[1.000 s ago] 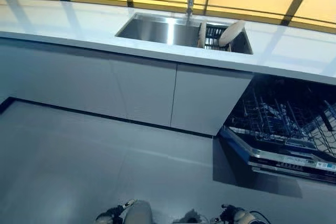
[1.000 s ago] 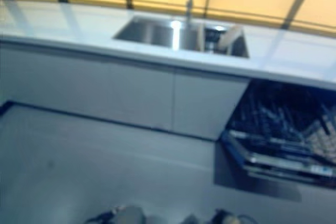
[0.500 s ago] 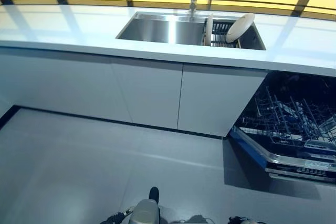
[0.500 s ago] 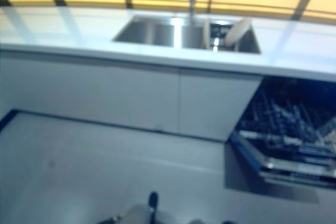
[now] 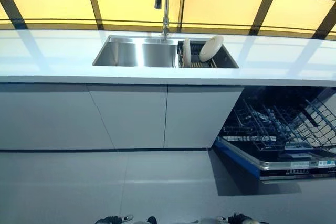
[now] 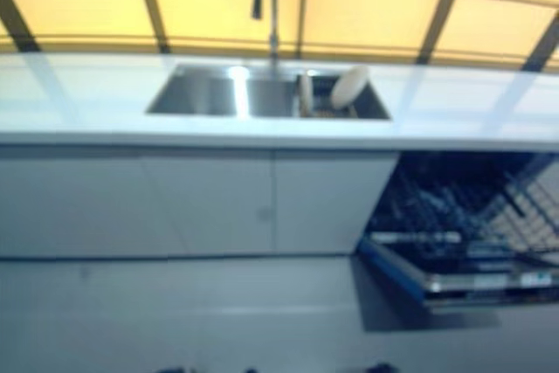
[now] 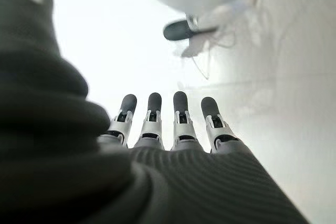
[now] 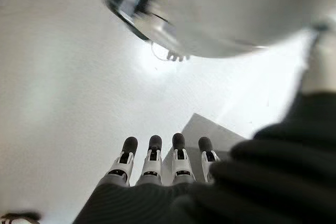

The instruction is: Take plates into dishwasher

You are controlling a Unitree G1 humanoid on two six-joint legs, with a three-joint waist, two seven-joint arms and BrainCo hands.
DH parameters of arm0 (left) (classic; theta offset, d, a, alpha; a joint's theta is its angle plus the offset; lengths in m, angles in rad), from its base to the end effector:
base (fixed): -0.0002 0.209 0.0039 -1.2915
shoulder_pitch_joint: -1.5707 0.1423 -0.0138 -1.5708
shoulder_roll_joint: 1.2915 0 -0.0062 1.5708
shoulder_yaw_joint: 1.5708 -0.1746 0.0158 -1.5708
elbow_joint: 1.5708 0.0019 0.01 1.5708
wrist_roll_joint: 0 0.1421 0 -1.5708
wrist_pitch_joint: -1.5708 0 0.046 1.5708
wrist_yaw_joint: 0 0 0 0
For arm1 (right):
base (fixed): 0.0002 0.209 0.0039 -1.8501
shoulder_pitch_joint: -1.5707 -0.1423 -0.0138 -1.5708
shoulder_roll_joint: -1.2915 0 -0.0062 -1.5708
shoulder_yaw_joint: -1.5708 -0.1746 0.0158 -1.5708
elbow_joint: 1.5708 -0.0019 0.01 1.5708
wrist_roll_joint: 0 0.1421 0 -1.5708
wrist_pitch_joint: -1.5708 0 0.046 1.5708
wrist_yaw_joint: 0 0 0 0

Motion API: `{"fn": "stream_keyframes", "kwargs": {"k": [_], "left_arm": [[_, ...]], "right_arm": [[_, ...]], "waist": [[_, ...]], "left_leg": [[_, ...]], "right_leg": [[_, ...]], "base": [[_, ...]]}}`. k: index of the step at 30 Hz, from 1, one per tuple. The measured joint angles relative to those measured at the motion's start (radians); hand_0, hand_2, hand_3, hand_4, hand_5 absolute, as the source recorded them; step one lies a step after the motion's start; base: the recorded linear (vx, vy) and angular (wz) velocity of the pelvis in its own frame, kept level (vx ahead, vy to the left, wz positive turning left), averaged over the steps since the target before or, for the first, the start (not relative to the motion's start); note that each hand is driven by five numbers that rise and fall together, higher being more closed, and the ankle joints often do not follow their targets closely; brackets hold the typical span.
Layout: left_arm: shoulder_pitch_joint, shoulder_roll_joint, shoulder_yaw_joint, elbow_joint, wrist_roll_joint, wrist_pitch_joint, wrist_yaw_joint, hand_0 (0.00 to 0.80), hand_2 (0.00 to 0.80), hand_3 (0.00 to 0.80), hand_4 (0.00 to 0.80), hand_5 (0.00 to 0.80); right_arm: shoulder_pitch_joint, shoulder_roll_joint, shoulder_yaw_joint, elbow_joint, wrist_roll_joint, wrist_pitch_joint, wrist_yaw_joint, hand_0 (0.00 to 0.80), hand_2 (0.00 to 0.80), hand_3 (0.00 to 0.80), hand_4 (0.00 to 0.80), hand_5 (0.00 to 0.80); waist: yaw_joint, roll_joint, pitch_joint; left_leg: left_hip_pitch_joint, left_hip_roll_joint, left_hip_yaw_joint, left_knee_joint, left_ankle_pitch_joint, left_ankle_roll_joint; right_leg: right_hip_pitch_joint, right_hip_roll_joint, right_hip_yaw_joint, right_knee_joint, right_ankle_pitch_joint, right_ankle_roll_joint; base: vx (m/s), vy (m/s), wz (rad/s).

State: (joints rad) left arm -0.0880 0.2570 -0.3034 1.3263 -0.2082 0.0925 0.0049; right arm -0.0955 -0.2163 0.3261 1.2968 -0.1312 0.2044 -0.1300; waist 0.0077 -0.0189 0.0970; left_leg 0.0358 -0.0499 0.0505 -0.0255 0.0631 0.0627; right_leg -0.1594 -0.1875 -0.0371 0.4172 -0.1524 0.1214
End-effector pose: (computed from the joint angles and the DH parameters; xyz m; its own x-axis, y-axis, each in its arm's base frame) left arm 0.0823 0.2239 -0.1101 0.2272 0.1894 -0.9552 0.1060 0.9703 0.2176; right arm 0.0856 -0.2101 -0.1121 0.2257 -0.3225 -0.9193 -0.4113 0.8238 -0.3900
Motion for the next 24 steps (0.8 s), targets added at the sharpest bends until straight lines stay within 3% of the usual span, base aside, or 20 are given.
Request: {"fn": "stream_keyframes", "kwargs": {"k": [2, 3, 5, 7, 9, 11, 13, 17, 24], "left_arm": [[-0.019, 0.002, 0.003, 0.003, -0.001, 0.0, -0.007, 0.0, 0.0, 0.0, 0.0, 0.0], [-0.024, 0.001, 0.008, 0.002, -0.003, 0.001, -0.009, 0.0, 0.0, 0.0, 0.0, 0.0], [-0.004, 0.001, 0.015, 0.002, -0.003, 0.0, -0.012, 0.0, 0.0, 0.0, 0.0, 0.0], [0.052, 0.0, 0.041, -0.001, -0.003, -0.002, -0.008, 0.0, 0.0, 0.0, 0.0, 0.0], [0.092, 0.006, 0.051, -0.002, -0.015, -0.01, -0.006, 0.0, 0.0, 0.0, 0.0, 0.0], [0.106, -0.008, 0.051, -0.002, 0.002, -0.011, -0.023, 0.0, 0.0, 0.0, 0.0, 0.0], [0.084, -0.011, 0.039, -0.006, 0.025, -0.018, -0.037, 0.0, 0.0, 0.0, 0.0, 0.0], [0.036, -0.007, -0.038, -0.011, 0.118, -0.051, -0.066, 0.0, 0.0, 0.0, 0.0, 0.0], [0.007, -0.033, -0.047, -0.015, 0.118, -0.036, -0.062, 0.0, 0.0, 0.0, 0.0, 0.0]], "right_arm": [[-0.017, -0.001, -0.006, 0.014, 0.005, -0.017, -0.011, 0.0, 0.0, 0.0, 0.0, 0.0], [-0.029, -0.001, -0.024, 0.011, 0.005, -0.023, -0.012, 0.0, 0.0, 0.0, 0.0, 0.0], [-0.041, 0.001, -0.04, 0.013, 0.004, -0.022, -0.011, 0.0, 0.0, 0.0, 0.0, 0.0], [-0.04, 0.008, -0.041, 0.008, 0.004, -0.009, -0.009, 0.0, 0.0, 0.0, 0.0, 0.0], [-0.026, 0.011, -0.043, 0.001, 0.005, -0.002, -0.009, 0.0, 0.0, 0.0, 0.0, 0.0], [-0.029, 0.002, -0.043, -0.007, 0.005, -0.005, -0.008, 0.0, 0.0, 0.0, 0.0, 0.0], [-0.026, -0.001, -0.04, -0.022, 0.007, -0.006, -0.009, 0.0, 0.0, 0.0, 0.0, 0.0], [0.013, -0.006, -0.014, -0.021, 0.005, -0.008, -0.003, 0.0, 0.0, 0.0, 0.0, 0.0], [0.03, -0.015, 0.002, -0.023, 0.009, -0.025, 0.013, 0.0, 0.0, 0.0, 0.0, 0.0]], "waist": [[-0.02, 0.001, 0.007], [-0.027, 0.0, 0.019], [-0.019, -0.011, 0.042], [-0.016, -0.042, 0.046], [-0.017, -0.061, 0.046], [-0.009, -0.039, 0.04], [-0.017, -0.035, 0.032], [-0.022, -0.031, 0.01], [-0.022, -0.003, -0.019]], "left_leg": [[-0.028, -0.01, -0.013, 0.006, -0.002, 0.003], [-0.028, -0.008, -0.027, 0.004, 0.0, 0.006], [-0.001, -0.006, -0.019, 0.018, -0.004, -0.001], [0.039, -0.006, 0.006, 0.033, -0.033, -0.044], [0.066, 0.004, -0.006, 0.046, -0.054, -0.07], [0.079, 0.058, -0.031, 0.12, -0.127, -0.073], [0.1, 0.09, -0.039, 0.082, -0.143, -0.099], [0.105, 0.109, -0.035, 0.071, -0.154, -0.116], [0.146, 0.118, -0.035, 0.035, -0.154, -0.131]], "right_leg": [[-0.032, -0.015, 0.001, -0.256, 0.064, 0.048], [-0.05, -0.014, 0.002, -0.306, 0.102, 0.047], [-0.051, -0.014, -0.01, -0.268, 0.145, 0.025], [-0.023, -0.021, -0.038, -0.156, 0.13, -0.002], [0.002, -0.004, -0.039, -0.149, 0.148, -0.045], [0.028, 0.055, -0.043, -0.196, 0.146, -0.05], [0.031, 0.091, -0.044, -0.216, 0.16, -0.072], [0.036, 0.103, -0.065, -0.235, 0.164, -0.087], [0.07, 0.108, -0.083, -0.261, 0.169, -0.097]], "base": [[0.335, -0.281, 0.8], [0.293, -0.292, 0.88], [0.307, -0.246, 0.68], [0.264, -0.124, 0.44], [0.301, -0.078, 0.42], [0.29, -0.037, 0.07], [0.126, 0.022, -0.11], [0.133, 0.029, -0.1], [0.115, -0.059, 0.02]]}}
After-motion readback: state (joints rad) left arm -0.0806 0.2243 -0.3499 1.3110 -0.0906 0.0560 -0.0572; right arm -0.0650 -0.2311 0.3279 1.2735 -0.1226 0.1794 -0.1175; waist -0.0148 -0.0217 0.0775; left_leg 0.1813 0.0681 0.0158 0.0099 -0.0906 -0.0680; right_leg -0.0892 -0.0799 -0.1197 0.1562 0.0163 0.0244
